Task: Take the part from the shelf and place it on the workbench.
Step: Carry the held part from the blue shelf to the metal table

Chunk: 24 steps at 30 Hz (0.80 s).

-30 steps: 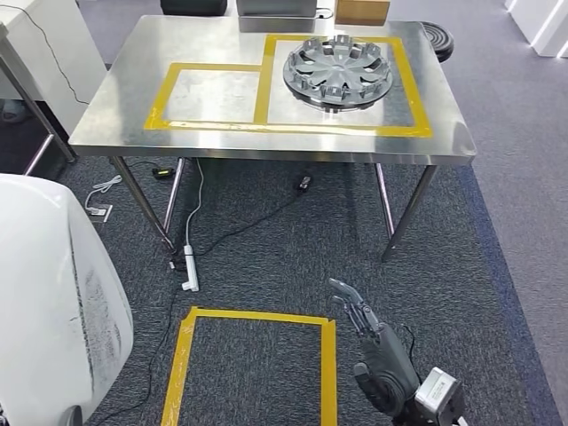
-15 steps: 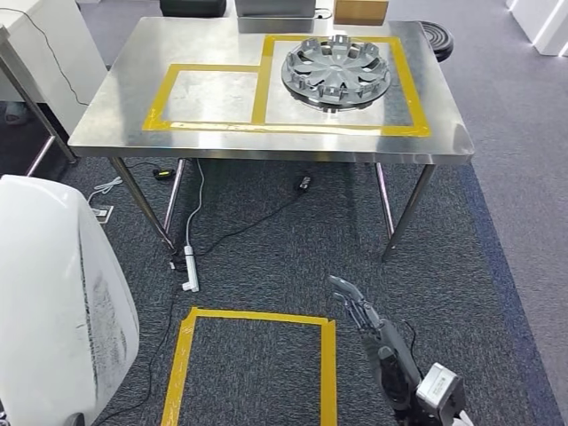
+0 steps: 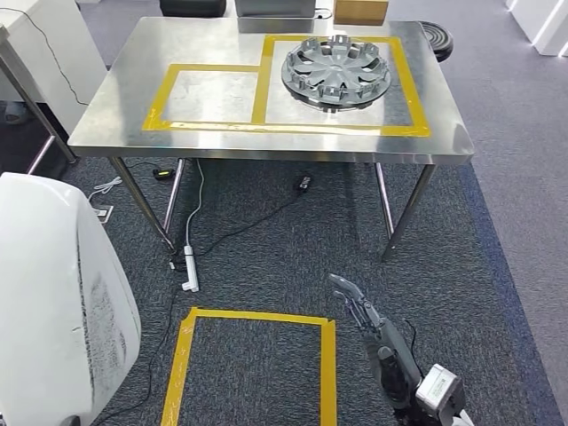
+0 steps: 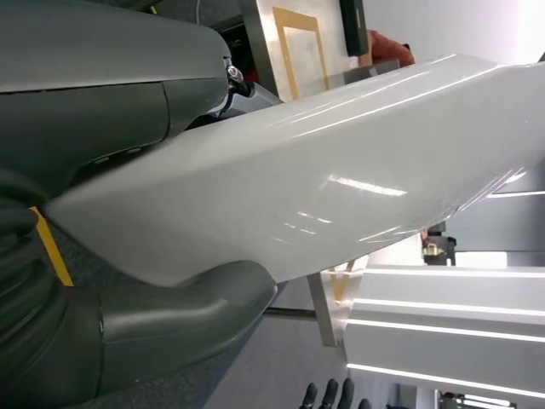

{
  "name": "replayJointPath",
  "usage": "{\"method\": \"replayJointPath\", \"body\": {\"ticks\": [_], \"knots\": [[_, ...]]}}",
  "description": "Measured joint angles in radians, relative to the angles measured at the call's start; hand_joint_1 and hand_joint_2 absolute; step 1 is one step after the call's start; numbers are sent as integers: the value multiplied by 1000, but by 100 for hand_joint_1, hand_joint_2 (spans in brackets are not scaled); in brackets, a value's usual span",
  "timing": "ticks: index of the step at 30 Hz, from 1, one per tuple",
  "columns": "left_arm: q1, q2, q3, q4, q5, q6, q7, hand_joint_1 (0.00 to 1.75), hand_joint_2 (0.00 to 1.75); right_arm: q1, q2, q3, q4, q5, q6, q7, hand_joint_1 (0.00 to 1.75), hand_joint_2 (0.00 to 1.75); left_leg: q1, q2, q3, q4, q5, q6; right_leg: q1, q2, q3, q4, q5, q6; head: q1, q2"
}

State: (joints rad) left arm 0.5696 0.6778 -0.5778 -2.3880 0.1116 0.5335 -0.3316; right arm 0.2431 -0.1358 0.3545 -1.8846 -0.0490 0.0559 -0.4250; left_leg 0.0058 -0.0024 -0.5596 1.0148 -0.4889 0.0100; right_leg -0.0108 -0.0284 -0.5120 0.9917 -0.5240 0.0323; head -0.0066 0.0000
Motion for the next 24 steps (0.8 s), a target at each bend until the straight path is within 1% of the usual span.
{"method": "replayJointPath", "body": {"ticks": [4, 13, 17, 21, 23, 24], "knots": [[5, -2, 22, 0, 2, -25, -1, 175, 175, -4, 0, 0, 0, 1, -1, 6, 0, 0, 0, 0, 0, 0, 0, 0, 0, 0, 0, 0, 0, 0, 0, 0], [23, -9, 49, 0, -1, -33, -3, 175, 175, -4, 0, 1, 4, 1, -4, -2, 0, 0, 0, 0, 0, 0, 0, 0, 0, 0, 0, 0, 0, 0, 0, 0], [25, -12, 63, 0, 7, -57, -6, 175, 175, -8, 0, 1, 4, 2, -3, 2, 0, 0, -1, 0, 0, 2, -1, 1, -1, 0, 0, -1, 1, 1, 0, 0], [37, -19, 89, 0, 8, -83, -9, 175, 175, -11, 0, 1, 4, 2, -3, -3, 0, 0, -6, 0, -2, 6, -6, 10, -6, -1, 1, -3, 1, 8, 0, 0], [43, -22, 98, 0, 9, -91, -14, 175, 175, -11, 0, 1, 4, 2, -2, -7, 0, 0, -8, -1, -2, 3, -6, 17, -8, -1, 4, 2, 8, 17, -1, 0], [45, -24, 102, 0, 10, -94, -16, 175, 175, -12, 0, 1, 5, 2, -1, -8, 0, 0, -7, -2, 1, -2, -6, 23, -9, -1, 2, 7, 10, 22, -1, 0]]}}
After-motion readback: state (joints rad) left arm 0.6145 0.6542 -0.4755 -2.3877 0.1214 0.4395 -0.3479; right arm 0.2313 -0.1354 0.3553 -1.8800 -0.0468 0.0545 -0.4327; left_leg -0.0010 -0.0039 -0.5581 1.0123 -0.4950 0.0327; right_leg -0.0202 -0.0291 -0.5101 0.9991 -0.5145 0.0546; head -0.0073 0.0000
